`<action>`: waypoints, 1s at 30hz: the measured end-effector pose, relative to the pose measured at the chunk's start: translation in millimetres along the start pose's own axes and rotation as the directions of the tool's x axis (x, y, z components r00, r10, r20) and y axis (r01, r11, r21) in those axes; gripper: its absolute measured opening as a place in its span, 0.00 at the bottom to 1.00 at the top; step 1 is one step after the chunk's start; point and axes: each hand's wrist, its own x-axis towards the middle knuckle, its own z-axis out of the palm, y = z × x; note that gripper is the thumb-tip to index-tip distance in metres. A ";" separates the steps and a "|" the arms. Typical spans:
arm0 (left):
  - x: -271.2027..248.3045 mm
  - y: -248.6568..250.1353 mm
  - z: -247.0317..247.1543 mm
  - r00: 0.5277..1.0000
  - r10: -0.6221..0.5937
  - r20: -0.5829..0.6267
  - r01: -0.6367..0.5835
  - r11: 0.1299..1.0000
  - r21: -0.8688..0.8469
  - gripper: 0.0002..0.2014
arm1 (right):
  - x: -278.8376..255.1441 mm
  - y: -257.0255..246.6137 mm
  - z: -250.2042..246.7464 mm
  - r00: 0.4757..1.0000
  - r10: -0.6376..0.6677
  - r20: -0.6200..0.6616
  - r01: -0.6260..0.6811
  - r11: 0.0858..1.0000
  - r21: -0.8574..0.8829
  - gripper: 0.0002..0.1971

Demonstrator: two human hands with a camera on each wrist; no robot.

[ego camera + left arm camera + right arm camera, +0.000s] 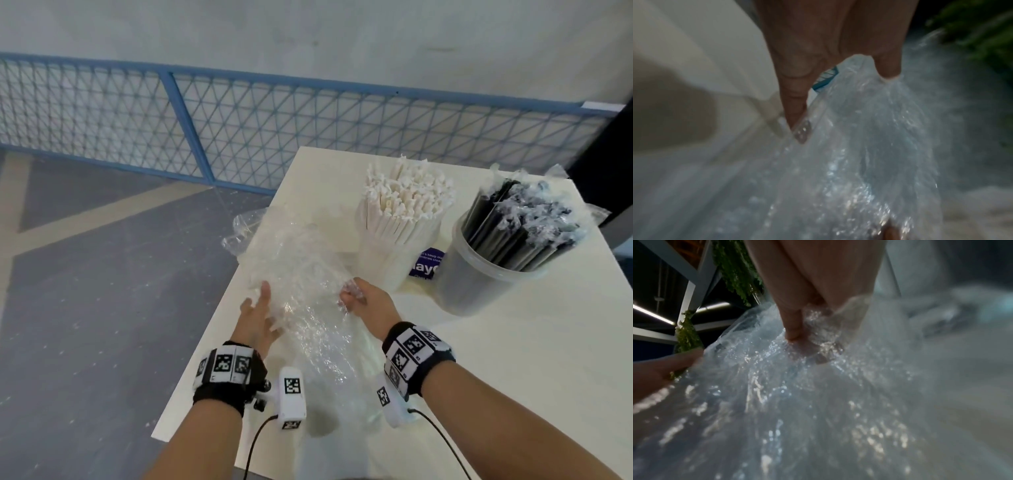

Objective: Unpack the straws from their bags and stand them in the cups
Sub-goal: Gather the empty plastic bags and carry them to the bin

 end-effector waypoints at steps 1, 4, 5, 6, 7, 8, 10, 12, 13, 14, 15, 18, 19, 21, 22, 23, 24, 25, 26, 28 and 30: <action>0.6 2.5 0.0 0.999 -0.019 0.044 0.023 0.995 -0.101 0.33 | -1.9 -1.8 0.4 1.000 -0.005 -0.004 0.005 0.999 0.040 0.08; 0.8 6.6 -1.8 0.984 0.154 0.094 -0.140 0.981 -0.136 0.19 | -9.2 -7.3 2.1 1.000 -0.028 -0.013 0.029 0.998 0.062 0.10; -0.7 8.2 -1.9 0.971 0.222 0.093 -0.213 0.972 -0.100 0.14 | -11.5 -8.8 2.8 0.999 -0.033 -0.035 0.034 0.999 0.038 0.10; -1.9 9.1 -3.1 0.957 0.273 0.095 -0.267 0.961 -0.070 0.12 | -13.1 -9.6 3.4 0.997 -0.040 -0.069 0.043 0.998 0.043 0.11; -3.6 10.3 -4.4 0.946 0.308 0.104 -0.304 0.951 -0.051 0.11 | -14.0 -9.4 3.5 0.994 -0.035 -0.107 0.041 0.998 0.052 0.13; -4.4 11.5 -6.0 0.936 0.335 0.113 -0.333 0.942 -0.034 0.12 | -15.9 -11.6 3.1 0.990 -0.038 -0.138 0.048 0.996 0.071 0.15; -5.1 13.2 -9.6 0.921 0.361 0.148 -0.369 0.929 0.027 0.12 | -19.2 -17.5 1.0 0.982 -0.050 -0.184 0.070 0.992 0.108 0.17; -7.2 14.4 -10.0 0.910 0.360 0.208 -0.390 0.912 0.127 0.12 | -22.1 -25.9 0.0 0.976 -0.065 -0.206 0.093 0.987 0.130 0.18; -8.9 13.9 -9.3 0.905 0.348 0.244 -0.393 0.904 0.167 0.12 | -23.3 -28.6 0.4 0.975 -0.074 -0.210 0.104 0.985 0.136 0.19; -11.7 13.3 -8.0 0.902 0.328 0.282 -0.386 0.904 0.183 0.12 | -24.2 -30.5 1.8 0.975 -0.082 -0.209 0.110 0.986 0.127 0.19; -15.3 12.8 -6.0 0.898 0.302 0.319 -0.371 0.910 0.184 0.13 | -25.5 -31.9 3.7 0.976 -0.086 -0.202 0.110 0.988 0.110 0.20; -25.1 11.5 0.0 0.885 0.239 0.399 -0.306 0.945 0.114 0.15 | -29.1 -34.0 11.3 0.985 -0.024 -0.173 0.046 0.991 0.126 0.23; -27.9 11.0 1.4 0.885 0.223 0.409 -0.288 0.952 0.103 0.17 | -30.3 -34.2 13.4 0.984 0.006 -0.181 0.023 0.987 0.159 0.23; -32.1 9.2 1.9 0.887 0.191 0.420 -0.267 0.955 0.130 0.28 | -31.3 -34.4 17.0 0.972 0.047 -0.228 -0.007 0.985 0.171 0.22; -33.9 8.3 0.6 0.885 0.190 0.426 -0.279 0.947 0.158 0.34 | -31.6 -33.7 17.8 0.963 0.058 -0.263 -0.014 0.986 0.166 0.21; -35.3 7.8 -1.5 0.876 0.199 0.440 -0.307 0.933 0.190 0.40 | -31.6 -32.7 18.3 0.952 0.065 -0.298 -0.015 0.986 0.168 0.22; -36.8 8.0 -3.8 0.866 0.205 0.456 -0.335 0.915 0.226 0.45 | -31.3 -31.2 18.4 0.941 0.078 -0.329 -0.018 0.984 0.180 0.22; -38.1 8.4 -5.2 0.856 0.202 0.477 -0.357 0.897 0.261 0.49 | -30.7 -29.8 18.2 0.932 0.095 -0.351 -0.023 0.979 0.202 0.23; -37.9 8.5 -6.8 0.850 0.192 0.490 -0.370 0.880 0.298 0.50 | -30.6 -28.5 17.3 0.926 0.115 -0.360 -0.034 0.974 0.224 0.24; -35.7 7.2 -8.1 0.855 0.177 0.488 -0.385 0.847 0.367 0.42 | -31.7 -27.9 14.1 0.930 0.142 -0.339 -0.057 0.967 0.248 0.24; -35.3 8.0 -10.0 0.858 0.160 0.488 -0.377 0.841 0.387 0.27 | -36.9 -27.5 7.8 0.958 0.125 -0.260 -0.065 0.972 0.226 0.24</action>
